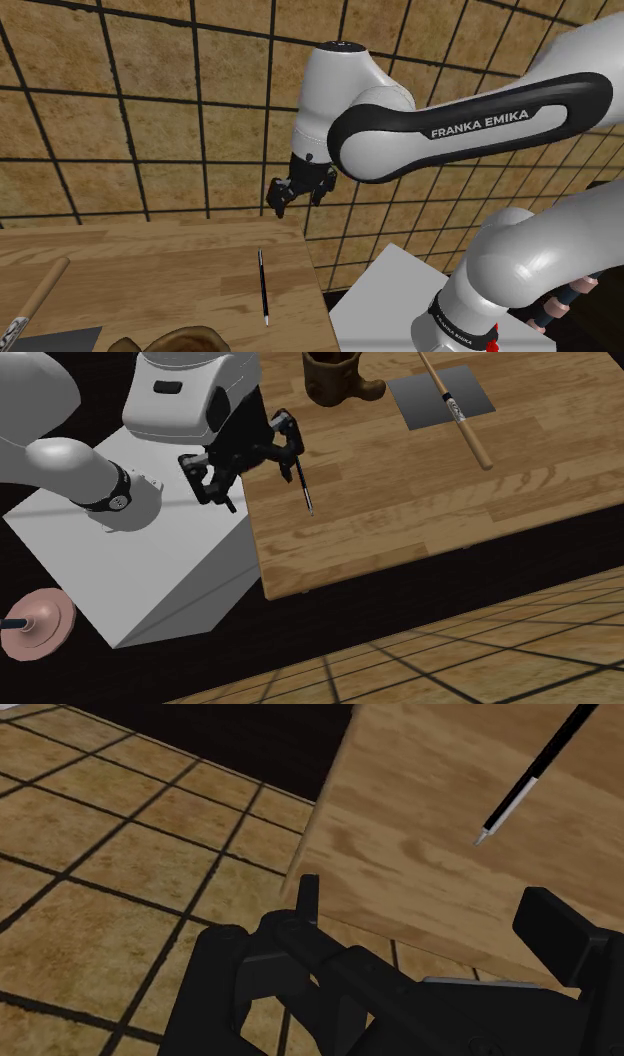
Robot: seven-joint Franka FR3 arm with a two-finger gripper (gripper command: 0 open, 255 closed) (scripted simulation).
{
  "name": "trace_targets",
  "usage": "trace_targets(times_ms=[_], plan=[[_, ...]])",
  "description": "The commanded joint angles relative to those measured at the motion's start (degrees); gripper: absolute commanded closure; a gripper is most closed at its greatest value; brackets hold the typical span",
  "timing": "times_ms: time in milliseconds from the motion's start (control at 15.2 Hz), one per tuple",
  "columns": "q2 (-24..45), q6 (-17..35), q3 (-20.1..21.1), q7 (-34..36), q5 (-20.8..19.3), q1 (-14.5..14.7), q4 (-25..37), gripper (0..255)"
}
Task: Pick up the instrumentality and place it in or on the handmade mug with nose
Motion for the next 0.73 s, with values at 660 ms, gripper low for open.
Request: trace_targets(times_ms=[660], plan=[[21.1, 13.5, 19.0, 27.8, -13.4, -12.6, 5.9, 0]])
